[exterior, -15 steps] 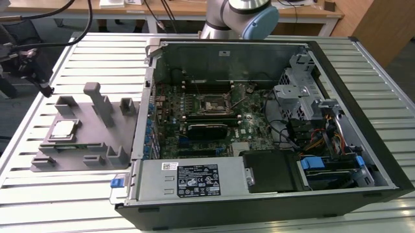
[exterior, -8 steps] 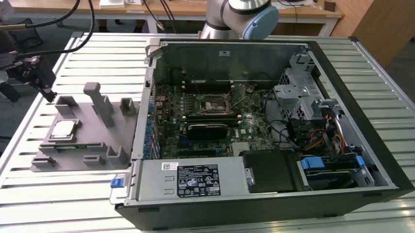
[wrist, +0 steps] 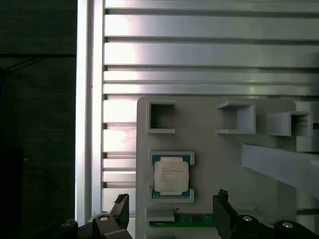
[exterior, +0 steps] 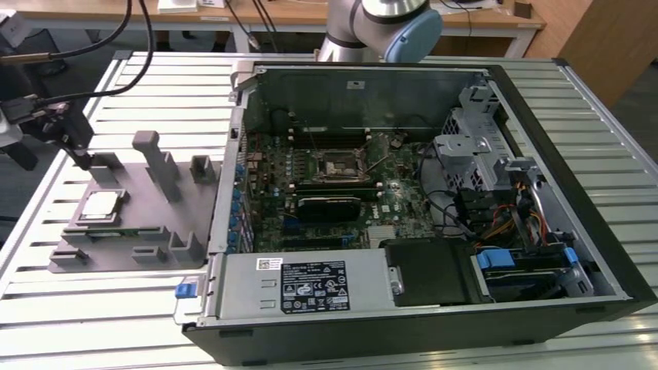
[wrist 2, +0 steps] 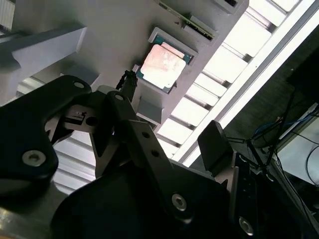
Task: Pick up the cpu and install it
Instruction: 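Pick up the cpu and move it towards the insertion slot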
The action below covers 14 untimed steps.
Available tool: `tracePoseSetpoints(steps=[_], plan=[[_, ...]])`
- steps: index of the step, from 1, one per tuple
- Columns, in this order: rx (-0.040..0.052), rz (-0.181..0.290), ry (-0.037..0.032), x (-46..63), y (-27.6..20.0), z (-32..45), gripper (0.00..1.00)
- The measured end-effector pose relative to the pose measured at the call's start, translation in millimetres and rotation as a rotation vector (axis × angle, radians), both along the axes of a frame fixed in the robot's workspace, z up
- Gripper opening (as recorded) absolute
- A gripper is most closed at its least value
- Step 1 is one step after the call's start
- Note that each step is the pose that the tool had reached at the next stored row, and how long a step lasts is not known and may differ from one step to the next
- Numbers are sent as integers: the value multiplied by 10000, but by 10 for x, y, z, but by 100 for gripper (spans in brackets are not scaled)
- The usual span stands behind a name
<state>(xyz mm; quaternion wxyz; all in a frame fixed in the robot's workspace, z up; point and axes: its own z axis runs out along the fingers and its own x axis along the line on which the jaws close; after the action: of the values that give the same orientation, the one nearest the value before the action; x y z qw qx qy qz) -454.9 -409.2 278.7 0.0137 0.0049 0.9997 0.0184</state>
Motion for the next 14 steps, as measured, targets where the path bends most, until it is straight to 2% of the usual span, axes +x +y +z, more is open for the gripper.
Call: tracePoseSetpoints(steps=[5, 14], plan=[[1, 278, -1, 0, -12, -89, 76], [1, 246, -5, 1, -15, -244, 76]])
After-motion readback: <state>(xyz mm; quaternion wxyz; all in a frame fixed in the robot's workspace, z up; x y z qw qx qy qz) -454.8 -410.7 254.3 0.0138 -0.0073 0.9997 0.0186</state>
